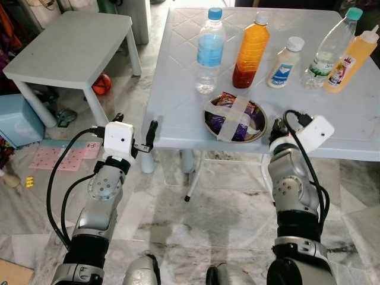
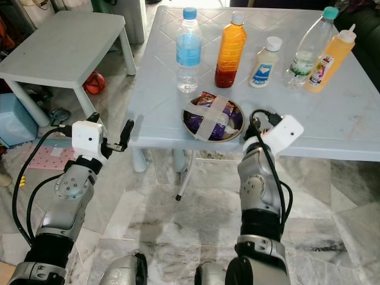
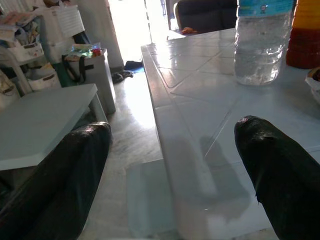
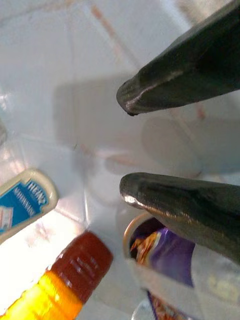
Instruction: Restocking fridge
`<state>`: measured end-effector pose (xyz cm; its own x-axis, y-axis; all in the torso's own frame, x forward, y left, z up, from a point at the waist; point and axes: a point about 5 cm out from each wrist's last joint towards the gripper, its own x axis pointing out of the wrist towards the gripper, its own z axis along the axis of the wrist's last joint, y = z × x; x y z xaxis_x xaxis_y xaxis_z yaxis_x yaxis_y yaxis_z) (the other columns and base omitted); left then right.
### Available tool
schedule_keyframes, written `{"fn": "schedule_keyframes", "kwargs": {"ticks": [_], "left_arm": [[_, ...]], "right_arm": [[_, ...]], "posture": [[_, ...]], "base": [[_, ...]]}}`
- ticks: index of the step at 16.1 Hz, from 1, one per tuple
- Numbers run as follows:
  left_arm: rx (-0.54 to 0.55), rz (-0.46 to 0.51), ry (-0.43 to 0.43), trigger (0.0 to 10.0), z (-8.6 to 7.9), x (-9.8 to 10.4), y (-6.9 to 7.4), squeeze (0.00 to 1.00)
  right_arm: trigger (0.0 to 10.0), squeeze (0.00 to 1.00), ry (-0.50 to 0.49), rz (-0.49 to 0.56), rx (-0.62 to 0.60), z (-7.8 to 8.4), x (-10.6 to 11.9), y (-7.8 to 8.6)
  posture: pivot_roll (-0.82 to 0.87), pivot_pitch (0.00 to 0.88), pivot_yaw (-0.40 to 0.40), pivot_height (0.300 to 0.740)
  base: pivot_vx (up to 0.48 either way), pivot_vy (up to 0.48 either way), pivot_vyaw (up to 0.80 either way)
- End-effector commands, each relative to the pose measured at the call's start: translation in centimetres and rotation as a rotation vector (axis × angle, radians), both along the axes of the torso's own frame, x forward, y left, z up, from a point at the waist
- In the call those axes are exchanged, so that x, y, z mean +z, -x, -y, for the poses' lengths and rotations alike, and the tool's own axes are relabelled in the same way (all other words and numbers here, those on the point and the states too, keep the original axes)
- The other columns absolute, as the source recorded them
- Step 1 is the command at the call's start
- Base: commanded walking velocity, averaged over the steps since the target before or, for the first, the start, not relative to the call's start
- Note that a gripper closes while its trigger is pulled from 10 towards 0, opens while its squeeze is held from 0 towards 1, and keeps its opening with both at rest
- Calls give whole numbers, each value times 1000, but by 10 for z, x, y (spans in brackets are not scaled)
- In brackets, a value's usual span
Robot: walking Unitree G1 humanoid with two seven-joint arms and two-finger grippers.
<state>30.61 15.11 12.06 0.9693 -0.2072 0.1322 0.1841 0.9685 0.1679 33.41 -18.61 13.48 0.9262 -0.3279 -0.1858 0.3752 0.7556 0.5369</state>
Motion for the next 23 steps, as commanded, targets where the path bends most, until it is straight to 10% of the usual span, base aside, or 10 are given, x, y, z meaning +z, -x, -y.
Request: {"fn": "schedule_keyframes", "kwargs": {"ticks": [1, 10, 12, 14, 15, 16, 17, 18, 23], "left_arm": [[-8, -4, -14, 10000, 0, -1, -1, 0], [-13, -1, -16, 10000, 1, 0, -2, 0], [-15, -4, -21, 10000, -1, -1, -1, 0], [-11, -3, -22, 10000, -2, -1, -1, 0], [-10, -2, -21, 10000, -1, -1, -1, 0], [-12, -3, -20, 10000, -1, -1, -1, 0], [-13, -4, -19, 10000, 0, -1, 0, 0], [-13, -5, -19, 10000, 1, -2, 0, 0], [-15, -3, -18, 10000, 1, -1, -1, 0]], "right_arm": [[10000, 1000, 6, -18, 2, 3, 0, -2], [10000, 1000, 84, -59, 245, -21, -3, -9], [10000, 373, 79, -69, 237, -20, -5, -8], [10000, 0, 97, -142, 270, -18, -16, -7], [10000, 0, 100, -173, 283, -18, -21, -7], [9255, 0, 94, -187, 271, -16, -23, -6], [3490, 0, 96, -197, 260, -14, -24, -6], [0, 0, 86, -200, 254, -13, -25, -6], [0, 0, 111, -215, 161, 2, -25, -3]], "posture": [[-3, 116, 30, 740], [-3, 110, 28, 740], [0, 109, 29, 740], [2, 112, 28, 740], [2, 114, 28, 740], [1, 113, 27, 740], [0, 114, 28, 740], [0, 114, 28, 740], [-1, 118, 31, 740]], "base": [[0, 0, 0], [0, 0, 0], [0, 0, 0], [0, 0, 0], [0, 0, 0], [0, 0, 0], [0, 0, 0], [0, 0, 0], [0, 0, 0]]}}
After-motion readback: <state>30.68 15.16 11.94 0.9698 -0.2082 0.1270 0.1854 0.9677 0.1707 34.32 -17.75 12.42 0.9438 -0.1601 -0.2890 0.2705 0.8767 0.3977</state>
